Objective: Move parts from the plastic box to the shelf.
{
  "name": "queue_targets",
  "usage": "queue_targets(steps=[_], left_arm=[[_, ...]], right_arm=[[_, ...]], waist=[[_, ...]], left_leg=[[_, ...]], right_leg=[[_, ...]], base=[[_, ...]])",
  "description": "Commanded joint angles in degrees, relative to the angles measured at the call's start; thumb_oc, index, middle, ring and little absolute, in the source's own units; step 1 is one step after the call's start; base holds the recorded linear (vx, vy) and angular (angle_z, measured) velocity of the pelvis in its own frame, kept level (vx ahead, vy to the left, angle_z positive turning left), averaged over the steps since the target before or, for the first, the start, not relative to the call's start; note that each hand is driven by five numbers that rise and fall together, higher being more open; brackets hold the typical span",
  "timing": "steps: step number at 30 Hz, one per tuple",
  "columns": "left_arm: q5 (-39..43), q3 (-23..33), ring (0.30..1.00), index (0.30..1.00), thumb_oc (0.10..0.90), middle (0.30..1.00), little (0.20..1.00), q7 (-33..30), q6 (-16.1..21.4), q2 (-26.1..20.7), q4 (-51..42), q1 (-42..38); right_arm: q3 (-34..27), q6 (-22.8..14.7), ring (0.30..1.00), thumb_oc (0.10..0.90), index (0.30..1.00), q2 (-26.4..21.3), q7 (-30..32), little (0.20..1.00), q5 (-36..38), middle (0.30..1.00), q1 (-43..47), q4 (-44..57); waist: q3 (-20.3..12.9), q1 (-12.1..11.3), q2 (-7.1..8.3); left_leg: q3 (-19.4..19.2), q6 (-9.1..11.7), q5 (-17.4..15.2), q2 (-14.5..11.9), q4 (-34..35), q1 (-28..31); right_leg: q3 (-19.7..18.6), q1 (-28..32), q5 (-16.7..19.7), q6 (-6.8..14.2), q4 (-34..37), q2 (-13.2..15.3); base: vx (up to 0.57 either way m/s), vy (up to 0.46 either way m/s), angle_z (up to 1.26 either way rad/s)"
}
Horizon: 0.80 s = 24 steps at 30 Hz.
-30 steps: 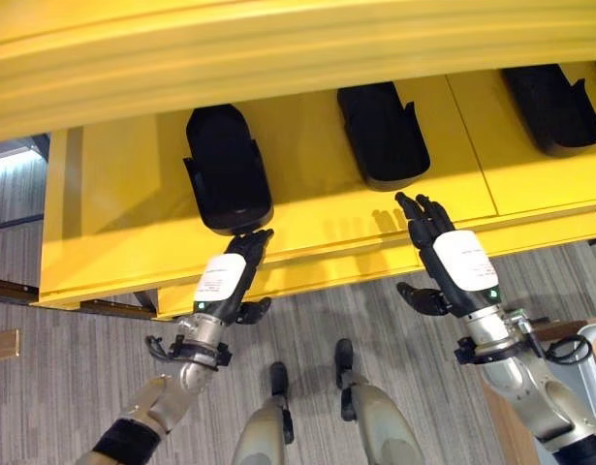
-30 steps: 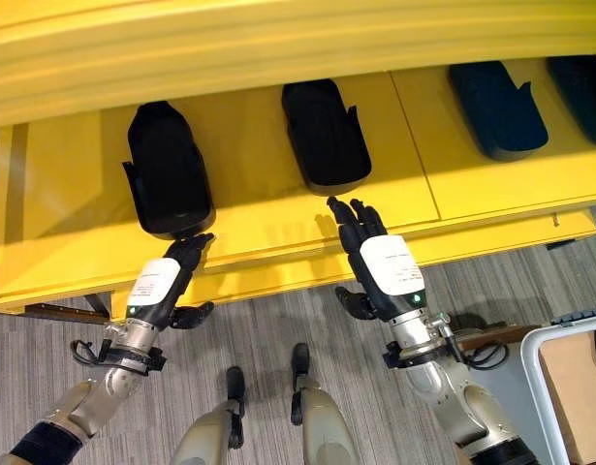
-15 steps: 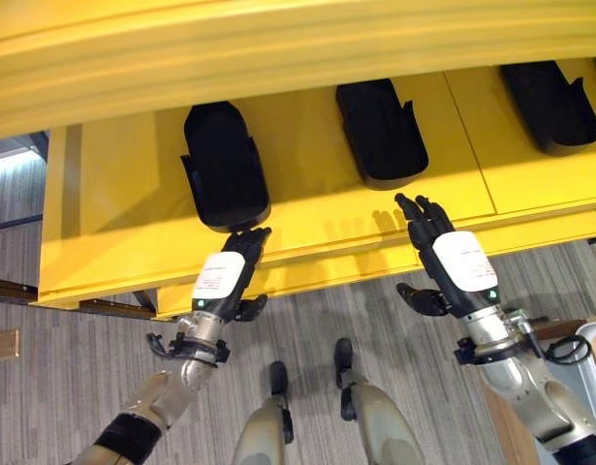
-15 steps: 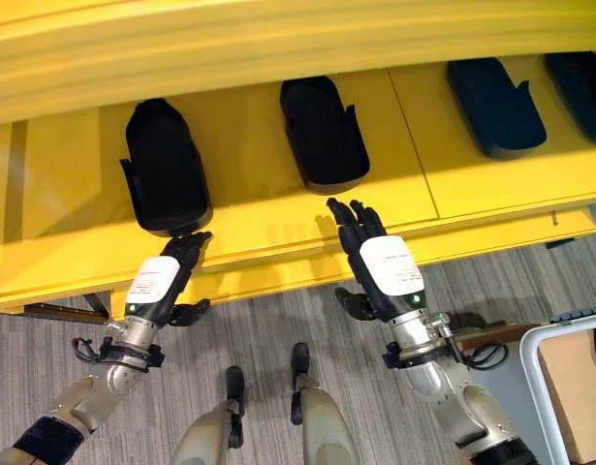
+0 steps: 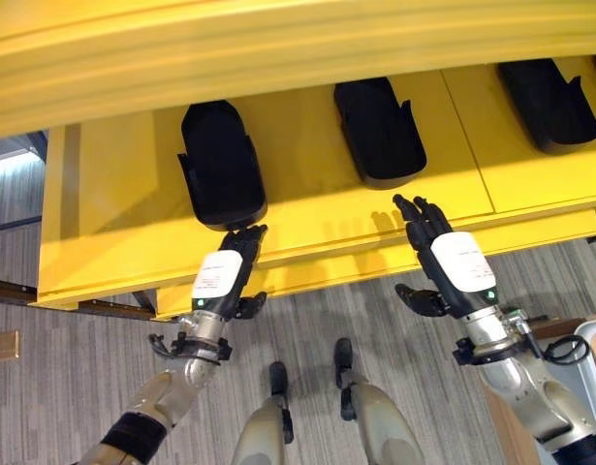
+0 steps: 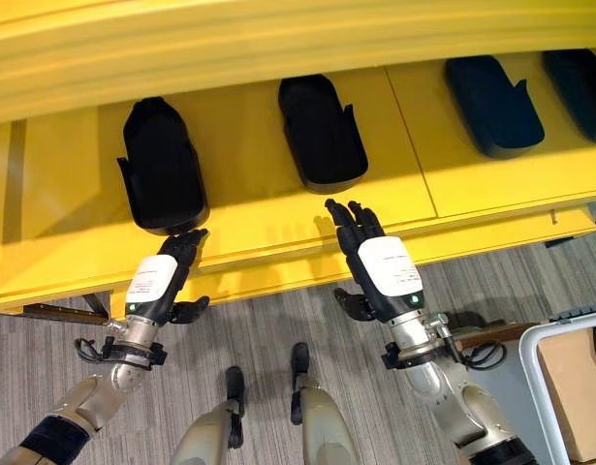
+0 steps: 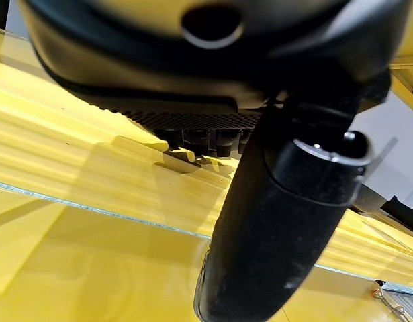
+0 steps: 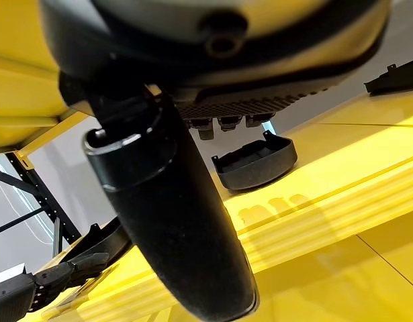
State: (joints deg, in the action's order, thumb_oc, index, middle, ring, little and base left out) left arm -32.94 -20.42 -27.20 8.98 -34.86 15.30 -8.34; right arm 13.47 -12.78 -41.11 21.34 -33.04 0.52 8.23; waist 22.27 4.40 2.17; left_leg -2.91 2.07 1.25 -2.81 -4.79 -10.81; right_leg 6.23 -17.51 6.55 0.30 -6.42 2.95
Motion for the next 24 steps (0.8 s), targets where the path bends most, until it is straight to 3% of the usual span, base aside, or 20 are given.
queue_targets(steps=[1,24], left_arm=[[1.45,4.05,1.0,1.0,0.9,1.0,1.0,-1.07,-2.49,-0.73,3.93,2.53],[1.1,5.9,1.0,1.0,0.9,1.0,1.0,-2.32,-3.54,-1.29,5.23,1.9]], right_arm=[[-0.33,-2.69,1.0,0.9,1.0,-0.52,4.03,1.0,1.8,1.0,3.8,4.07],[-0.64,-2.67,1.0,0.9,1.0,-0.49,3.87,1.0,1.81,1.0,3.57,4.01]], waist=[[-3.05,-0.68,1.62],[-2.67,-0.57,1.76]], left_leg=[[1.77,2.66,0.52,-4.74,-2.37,-2.4],[1.73,2.58,0.29,-4.42,-2.97,-2.99]], right_leg=[[-2.0,0.4,-4.86,5.35,-5.08,4.21],[-2.2,-0.04,-4.69,5.37,-5.25,4.3]], base=[[0.0,0.0,0.0],[0.0,0.0,0.0]])
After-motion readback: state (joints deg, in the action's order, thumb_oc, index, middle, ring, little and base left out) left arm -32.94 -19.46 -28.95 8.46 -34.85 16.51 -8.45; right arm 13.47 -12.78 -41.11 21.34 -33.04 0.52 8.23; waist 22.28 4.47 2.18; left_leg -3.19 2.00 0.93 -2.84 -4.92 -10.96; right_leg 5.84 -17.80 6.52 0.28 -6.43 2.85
